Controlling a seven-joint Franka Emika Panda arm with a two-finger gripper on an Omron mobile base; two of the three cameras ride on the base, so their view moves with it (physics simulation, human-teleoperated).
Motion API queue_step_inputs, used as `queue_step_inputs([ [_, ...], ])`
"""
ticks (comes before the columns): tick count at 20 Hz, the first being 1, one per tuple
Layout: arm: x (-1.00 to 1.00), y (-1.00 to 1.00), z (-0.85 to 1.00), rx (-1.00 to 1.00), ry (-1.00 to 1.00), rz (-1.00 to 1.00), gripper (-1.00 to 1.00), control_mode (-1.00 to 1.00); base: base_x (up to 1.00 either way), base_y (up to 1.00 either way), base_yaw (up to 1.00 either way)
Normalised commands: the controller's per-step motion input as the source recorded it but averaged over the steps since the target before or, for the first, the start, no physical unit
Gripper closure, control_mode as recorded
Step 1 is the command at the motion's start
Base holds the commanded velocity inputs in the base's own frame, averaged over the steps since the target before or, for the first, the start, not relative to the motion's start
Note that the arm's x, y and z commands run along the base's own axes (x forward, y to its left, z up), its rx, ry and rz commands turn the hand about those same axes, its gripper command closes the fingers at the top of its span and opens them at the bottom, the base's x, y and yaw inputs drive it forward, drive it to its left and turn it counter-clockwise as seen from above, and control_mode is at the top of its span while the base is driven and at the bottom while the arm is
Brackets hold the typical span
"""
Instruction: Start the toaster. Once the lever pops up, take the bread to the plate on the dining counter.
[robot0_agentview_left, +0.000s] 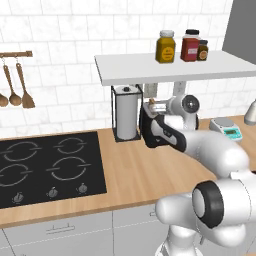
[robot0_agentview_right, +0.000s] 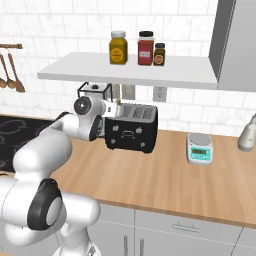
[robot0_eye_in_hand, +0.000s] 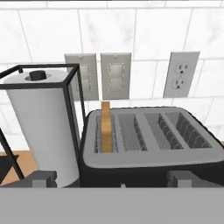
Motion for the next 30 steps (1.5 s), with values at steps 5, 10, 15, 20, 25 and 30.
queue_step_inputs([
  [5, 0.16, 0.0, 0.0, 0.0, 0.01, 0.0, -1.0, -1.0, 0.0, 0.0, 0.0],
  [10, 0.34, 0.01, -0.01, 0.0, 0.03, 0.0, -1.0, -1.0, 0.0, 0.0, 0.0],
  [15, 0.16, 0.0, -0.02, 0.0, 0.02, 0.0, -1.0, -1.0, 0.0, 0.0, 0.0],
  [20, 0.1, 0.0, -0.14, 0.0, 0.0, 0.0, -1.0, -1.0, 0.0, 0.0, 0.0],
  [25, 0.0, 0.0, 0.0, 0.0, 0.0, 0.0, -1.0, -1.0, 0.0, 0.0, 0.0],
  [30, 0.0, 0.0, 0.0, 0.0, 0.0, 0.0, -1.0, -1.0, 0.0, 0.0, 0.0],
])
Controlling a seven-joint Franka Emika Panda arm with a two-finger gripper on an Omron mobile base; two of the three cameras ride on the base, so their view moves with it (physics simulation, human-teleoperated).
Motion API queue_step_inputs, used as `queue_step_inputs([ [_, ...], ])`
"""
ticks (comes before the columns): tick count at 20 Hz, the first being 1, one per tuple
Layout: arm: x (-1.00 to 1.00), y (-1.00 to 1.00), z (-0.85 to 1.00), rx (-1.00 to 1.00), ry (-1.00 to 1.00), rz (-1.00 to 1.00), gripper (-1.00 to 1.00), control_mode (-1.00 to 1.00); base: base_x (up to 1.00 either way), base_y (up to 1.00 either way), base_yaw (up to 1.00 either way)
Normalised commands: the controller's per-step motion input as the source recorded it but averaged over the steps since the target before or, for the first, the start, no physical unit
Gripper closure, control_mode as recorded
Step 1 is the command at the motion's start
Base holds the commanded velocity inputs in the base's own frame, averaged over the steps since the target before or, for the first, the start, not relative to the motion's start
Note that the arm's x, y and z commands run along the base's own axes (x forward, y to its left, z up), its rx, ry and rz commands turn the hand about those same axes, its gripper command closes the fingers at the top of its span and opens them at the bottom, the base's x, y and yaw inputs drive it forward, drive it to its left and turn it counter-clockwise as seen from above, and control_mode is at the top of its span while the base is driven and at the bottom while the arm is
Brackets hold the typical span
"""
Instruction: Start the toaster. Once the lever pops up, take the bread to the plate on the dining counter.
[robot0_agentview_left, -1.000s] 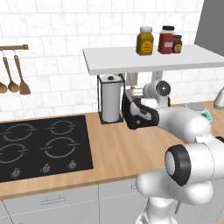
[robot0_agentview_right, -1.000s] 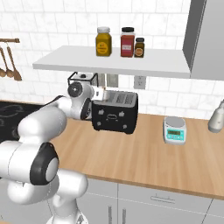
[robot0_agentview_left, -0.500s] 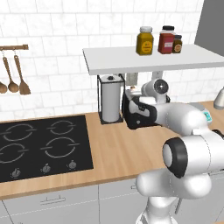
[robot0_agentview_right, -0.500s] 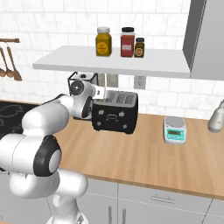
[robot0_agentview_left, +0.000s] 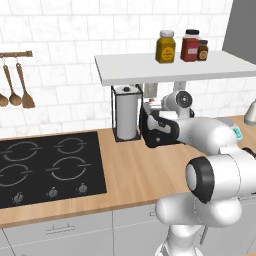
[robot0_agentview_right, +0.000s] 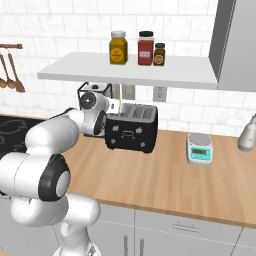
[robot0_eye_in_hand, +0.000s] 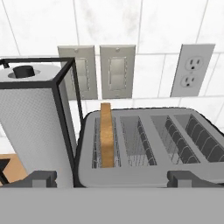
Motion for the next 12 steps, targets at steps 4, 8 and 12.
queue_step_inputs([
  [4, 0.01, 0.0, 0.0, 0.0, 0.0, 0.0, -1.0, -1.0, 0.0, 0.0, 0.0],
  [8, 0.01, 0.0, 0.0, 0.0, 0.0, 0.0, -1.0, -1.0, 0.0, 0.0, 0.0],
  [12, 0.0, 0.0, 0.0, 0.0, 0.01, 0.0, -1.0, -1.0, 0.0, 0.0, 0.0],
])
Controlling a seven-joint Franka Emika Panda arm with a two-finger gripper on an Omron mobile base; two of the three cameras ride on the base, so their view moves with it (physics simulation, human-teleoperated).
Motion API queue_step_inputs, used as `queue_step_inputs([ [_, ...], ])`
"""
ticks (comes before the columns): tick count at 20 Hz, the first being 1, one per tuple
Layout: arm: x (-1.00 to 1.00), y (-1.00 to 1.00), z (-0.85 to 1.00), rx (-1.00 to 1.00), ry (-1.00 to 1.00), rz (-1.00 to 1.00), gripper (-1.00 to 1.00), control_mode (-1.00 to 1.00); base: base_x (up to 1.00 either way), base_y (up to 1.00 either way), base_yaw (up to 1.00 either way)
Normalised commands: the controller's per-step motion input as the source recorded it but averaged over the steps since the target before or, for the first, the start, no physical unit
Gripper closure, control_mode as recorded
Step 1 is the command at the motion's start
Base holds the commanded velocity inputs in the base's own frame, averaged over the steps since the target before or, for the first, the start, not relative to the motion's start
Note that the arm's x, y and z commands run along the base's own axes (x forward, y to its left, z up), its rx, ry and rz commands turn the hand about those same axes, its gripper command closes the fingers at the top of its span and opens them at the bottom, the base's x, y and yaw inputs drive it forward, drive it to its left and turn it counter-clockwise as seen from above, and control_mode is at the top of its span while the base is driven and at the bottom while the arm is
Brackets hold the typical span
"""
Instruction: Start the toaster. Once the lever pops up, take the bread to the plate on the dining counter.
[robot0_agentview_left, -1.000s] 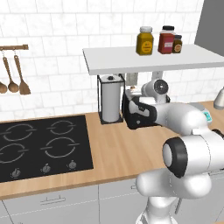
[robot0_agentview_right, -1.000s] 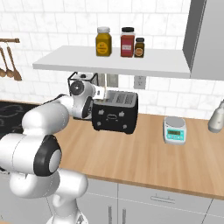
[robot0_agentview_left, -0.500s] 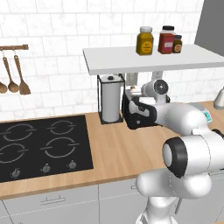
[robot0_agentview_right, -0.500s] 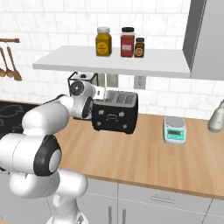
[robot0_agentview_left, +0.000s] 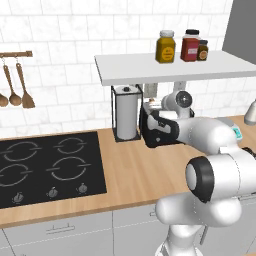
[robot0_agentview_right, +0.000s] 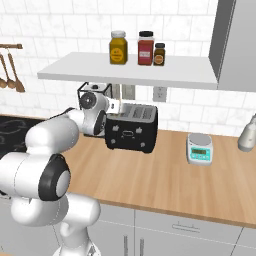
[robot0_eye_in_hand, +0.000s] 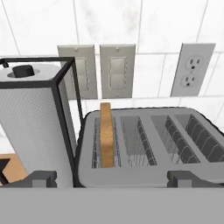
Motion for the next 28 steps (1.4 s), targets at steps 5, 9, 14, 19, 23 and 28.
queue_step_inputs([
  [5, 0.16, 0.06, 0.0, -0.01, 0.03, 0.0, -1.0, -1.0, 0.0, 0.0, 0.0],
  [9, 0.23, 0.13, -0.14, 0.0, 0.01, 0.0, -1.0, -1.0, 0.0, 0.0, 0.0],
  [14, 0.03, 0.07, -0.06, 0.01, 0.01, 0.0, -1.0, -1.0, 0.0, 0.0, 0.0],
  [19, 0.15, 0.0, -0.01, 0.0, -0.02, 0.0, -1.0, -1.0, 0.0, 0.0, 0.0],
  [23, 0.2, 0.0, -0.15, 0.0, -0.07, 0.0, -1.0, -1.0, 0.0, 0.0, 0.0],
  [28, 0.05, 0.0, -0.14, 0.0, -0.04, 0.0, -1.0, -1.0, 0.0, 0.0, 0.0],
])
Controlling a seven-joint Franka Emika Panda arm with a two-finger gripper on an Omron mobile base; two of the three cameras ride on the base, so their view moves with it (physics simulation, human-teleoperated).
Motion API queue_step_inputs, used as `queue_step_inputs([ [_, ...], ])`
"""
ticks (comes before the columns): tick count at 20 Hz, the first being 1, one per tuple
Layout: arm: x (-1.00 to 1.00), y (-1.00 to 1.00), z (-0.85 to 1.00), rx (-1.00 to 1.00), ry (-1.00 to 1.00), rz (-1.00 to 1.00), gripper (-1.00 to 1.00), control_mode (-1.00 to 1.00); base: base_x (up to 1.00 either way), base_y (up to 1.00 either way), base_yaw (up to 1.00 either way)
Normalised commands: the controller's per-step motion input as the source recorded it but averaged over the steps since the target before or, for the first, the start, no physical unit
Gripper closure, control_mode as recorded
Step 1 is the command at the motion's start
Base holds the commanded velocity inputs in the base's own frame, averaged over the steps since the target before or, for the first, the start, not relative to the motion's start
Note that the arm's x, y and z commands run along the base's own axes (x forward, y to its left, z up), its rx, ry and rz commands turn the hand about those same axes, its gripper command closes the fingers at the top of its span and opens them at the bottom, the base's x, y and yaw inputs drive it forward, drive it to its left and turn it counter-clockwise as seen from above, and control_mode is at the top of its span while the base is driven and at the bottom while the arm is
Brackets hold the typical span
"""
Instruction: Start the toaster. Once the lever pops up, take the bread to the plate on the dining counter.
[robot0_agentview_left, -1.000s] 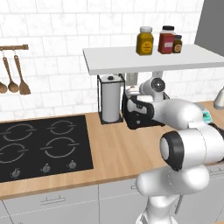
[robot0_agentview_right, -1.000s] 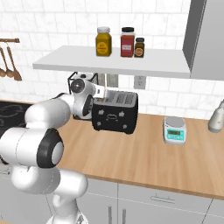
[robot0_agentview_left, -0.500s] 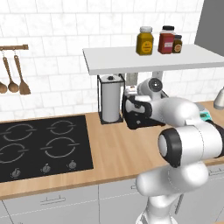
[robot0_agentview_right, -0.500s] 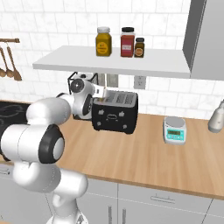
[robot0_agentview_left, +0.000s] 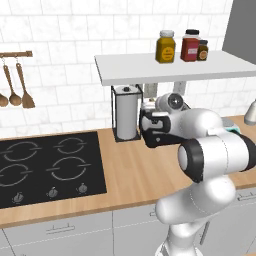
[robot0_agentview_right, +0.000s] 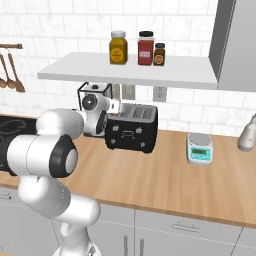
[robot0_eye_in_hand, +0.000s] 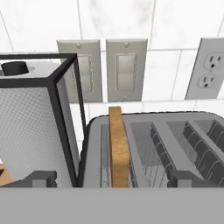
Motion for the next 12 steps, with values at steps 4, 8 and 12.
queue_step_inputs([
  [4, 0.05, 0.0, -0.14, 0.0, 0.0, 0.0, -1.0, -1.0, 0.0, 0.0, 0.0],
  [8, 0.1, 0.0, -0.02, 0.0, 0.0, 0.0, -1.0, -1.0, 0.0, 0.0, 0.0],
  [12, 0.11, -0.03, -0.02, 0.0, 0.0, 0.0, -1.0, -1.0, 0.0, 0.0, 0.0],
])
